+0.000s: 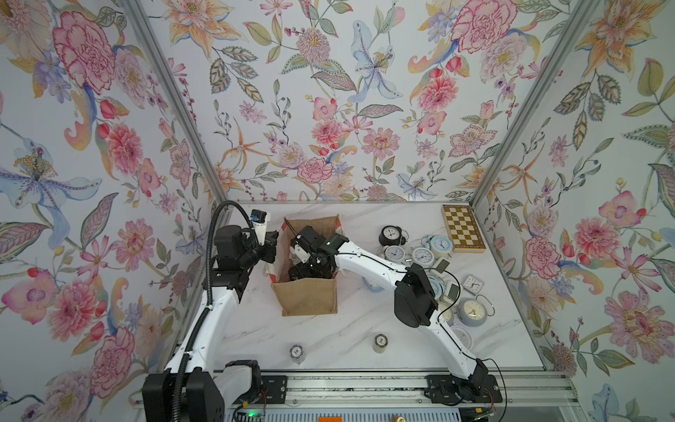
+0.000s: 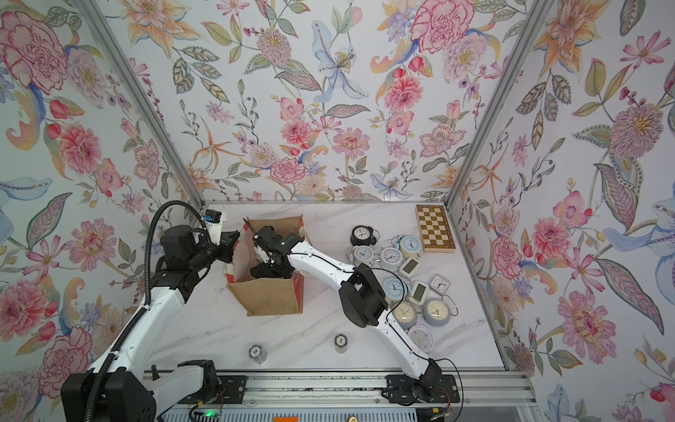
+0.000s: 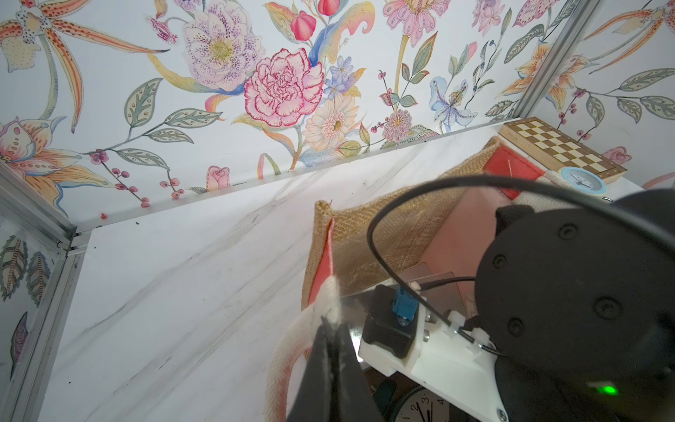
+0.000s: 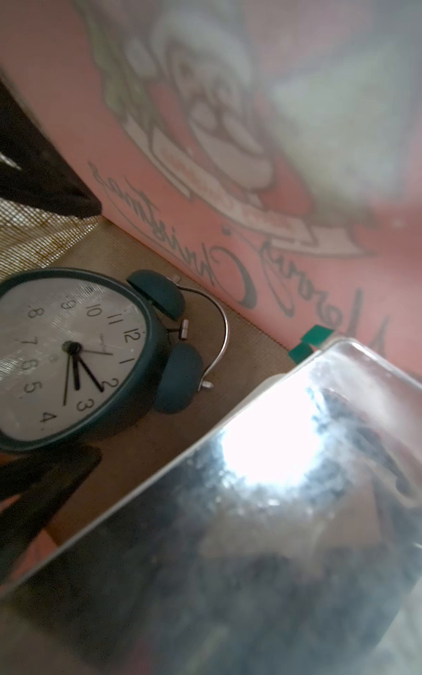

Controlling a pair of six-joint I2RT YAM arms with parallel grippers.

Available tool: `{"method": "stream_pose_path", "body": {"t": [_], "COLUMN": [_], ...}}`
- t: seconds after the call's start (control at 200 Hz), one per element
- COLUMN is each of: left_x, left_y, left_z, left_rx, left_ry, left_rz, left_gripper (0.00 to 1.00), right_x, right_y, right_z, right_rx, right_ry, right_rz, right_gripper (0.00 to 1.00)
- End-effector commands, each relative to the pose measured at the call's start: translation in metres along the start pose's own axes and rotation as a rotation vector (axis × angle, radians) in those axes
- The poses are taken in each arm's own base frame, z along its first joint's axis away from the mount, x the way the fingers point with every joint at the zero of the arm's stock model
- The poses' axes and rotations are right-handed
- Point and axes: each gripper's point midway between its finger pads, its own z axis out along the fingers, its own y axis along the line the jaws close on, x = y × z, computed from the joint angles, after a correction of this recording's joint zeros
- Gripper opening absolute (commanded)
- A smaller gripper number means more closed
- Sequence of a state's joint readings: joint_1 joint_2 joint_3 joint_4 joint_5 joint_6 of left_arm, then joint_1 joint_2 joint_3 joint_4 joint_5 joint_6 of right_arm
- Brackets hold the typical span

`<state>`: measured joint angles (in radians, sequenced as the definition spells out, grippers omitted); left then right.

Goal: Put the alarm clock into the canvas bag
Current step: Place the alarm at the canvas bag.

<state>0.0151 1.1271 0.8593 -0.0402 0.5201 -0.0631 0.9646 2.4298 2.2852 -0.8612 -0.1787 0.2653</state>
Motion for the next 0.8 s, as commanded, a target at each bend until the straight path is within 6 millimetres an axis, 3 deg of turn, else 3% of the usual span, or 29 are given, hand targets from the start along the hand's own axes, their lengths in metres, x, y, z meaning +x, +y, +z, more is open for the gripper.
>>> {"method": "stream_pose_path", "body": {"t": [0.0, 0.28, 0.46, 0.6, 0.796], "left_x": [-0.012, -0.011, -0.011, -0.011, -0.012], "left_y": [-0.002, -0.002, -0.003, -0.002, -0.002], "left_z": [-0.006, -0.006, -0.006, -0.005, -0.006], "left_rx": [0.007, 0.008, 0.010, 0.008, 0.010], "left_ry": [-0.046, -0.044, -0.044, -0.044, -0.045], "left_rz": [0.027, 0.025, 0.025, 0.024, 0.024], "left_gripper": [0.05, 0.06, 0.06, 0.07, 0.07], "right_x": [-0.022, -0.038, -0.045, -0.046, -0.037], "right_y": [0.019, 0.029, 0.022, 0.006, -0.032], "right_z": [-0.053, -0.111, -0.144, -0.165, -0.189], "right_rx": [-0.037, -0.060, -0.053, -0.013, 0.069], "right_ry": [-0.089, -0.188, -0.244, -0.276, -0.293], "right_rz": [-0.027, -0.038, -0.031, -0.021, 0.020], "right_gripper": [0.99, 0.99, 0.99, 0.99, 0.99]}}
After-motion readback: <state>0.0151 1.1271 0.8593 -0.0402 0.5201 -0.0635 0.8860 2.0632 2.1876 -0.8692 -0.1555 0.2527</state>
